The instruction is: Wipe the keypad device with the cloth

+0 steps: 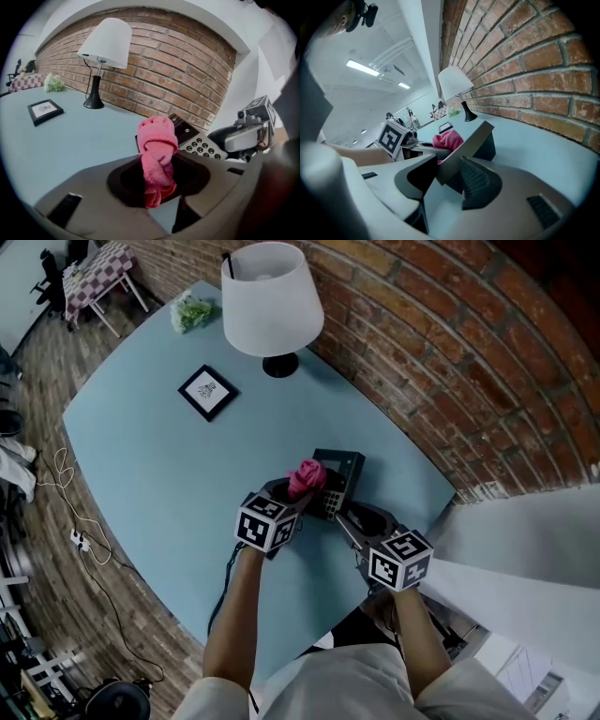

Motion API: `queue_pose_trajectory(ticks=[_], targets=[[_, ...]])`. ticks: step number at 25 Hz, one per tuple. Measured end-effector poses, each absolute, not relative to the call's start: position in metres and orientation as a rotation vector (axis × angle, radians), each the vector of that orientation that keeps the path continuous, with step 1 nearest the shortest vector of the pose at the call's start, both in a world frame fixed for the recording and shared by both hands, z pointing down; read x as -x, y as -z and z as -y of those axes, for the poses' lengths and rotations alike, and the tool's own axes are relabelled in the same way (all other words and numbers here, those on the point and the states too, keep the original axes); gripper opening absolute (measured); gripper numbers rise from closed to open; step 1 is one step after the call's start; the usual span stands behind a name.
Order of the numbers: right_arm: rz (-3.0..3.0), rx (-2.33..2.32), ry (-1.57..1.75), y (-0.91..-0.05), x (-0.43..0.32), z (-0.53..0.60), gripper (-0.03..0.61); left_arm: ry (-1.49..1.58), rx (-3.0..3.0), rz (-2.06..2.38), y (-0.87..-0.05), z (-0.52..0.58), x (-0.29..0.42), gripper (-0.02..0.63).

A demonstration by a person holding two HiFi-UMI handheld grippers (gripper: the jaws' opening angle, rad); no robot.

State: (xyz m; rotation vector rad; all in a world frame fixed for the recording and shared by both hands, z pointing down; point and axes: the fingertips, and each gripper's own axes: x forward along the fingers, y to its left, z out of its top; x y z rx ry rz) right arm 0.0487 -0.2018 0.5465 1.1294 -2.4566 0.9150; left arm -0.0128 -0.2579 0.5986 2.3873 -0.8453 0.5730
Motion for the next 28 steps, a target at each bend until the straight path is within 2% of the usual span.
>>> queue_pose_trajectory(ticks=[17, 28], targets=[[2.462, -1.130, -0.921, -0.545, -0.048, 0.202, 0.175, -0.646, -2.303, 0.971, -0.616, 0.264, 0.038, 0.172], [2.476, -1.138, -0.978, -0.546, -0.052, 0.196, 0.184, -0.381, -2.443, 0.872, -0.531, 0.235, 0.008, 0.174]])
